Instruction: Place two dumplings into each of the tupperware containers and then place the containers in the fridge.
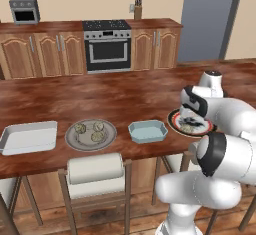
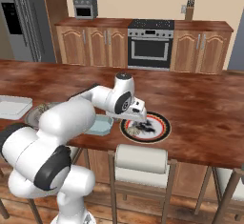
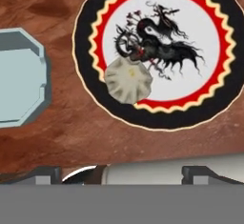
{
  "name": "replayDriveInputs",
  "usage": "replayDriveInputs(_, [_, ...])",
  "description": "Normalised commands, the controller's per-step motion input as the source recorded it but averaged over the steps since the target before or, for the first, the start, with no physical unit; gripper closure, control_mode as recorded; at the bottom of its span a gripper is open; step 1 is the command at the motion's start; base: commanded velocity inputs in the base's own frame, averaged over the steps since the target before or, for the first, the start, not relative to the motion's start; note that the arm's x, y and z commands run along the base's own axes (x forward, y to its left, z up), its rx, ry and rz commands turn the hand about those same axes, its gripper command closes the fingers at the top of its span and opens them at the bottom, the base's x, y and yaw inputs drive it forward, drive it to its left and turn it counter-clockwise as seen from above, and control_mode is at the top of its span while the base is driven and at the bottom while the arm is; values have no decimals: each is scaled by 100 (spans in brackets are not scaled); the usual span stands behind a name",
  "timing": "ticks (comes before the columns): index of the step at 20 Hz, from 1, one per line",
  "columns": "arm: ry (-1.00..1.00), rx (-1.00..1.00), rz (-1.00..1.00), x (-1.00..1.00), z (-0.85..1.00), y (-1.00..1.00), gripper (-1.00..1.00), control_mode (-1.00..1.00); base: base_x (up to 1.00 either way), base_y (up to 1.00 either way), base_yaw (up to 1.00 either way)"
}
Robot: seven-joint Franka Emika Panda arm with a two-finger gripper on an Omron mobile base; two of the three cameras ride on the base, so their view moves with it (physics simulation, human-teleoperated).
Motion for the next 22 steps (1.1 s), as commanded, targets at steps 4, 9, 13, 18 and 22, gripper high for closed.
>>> replayDriveInputs(4, [2, 0, -2, 33, -25, -17, -100, -100, 0, 0, 0])
replayDriveInputs(9, [0, 0, 0, 48, -24, -24, -100, -100, 0, 0, 0])
replayDriveInputs(13, [0, 0, 0, 66, -37, -4, -100, -100, 0, 0, 0])
replayDriveInputs(18, [1, 0, 0, 22, -46, 2, -100, -100, 0, 0, 0])
replayDriveInputs(22, [2, 0, 0, -2, -26, 0, -100, -100, 0, 0, 0])
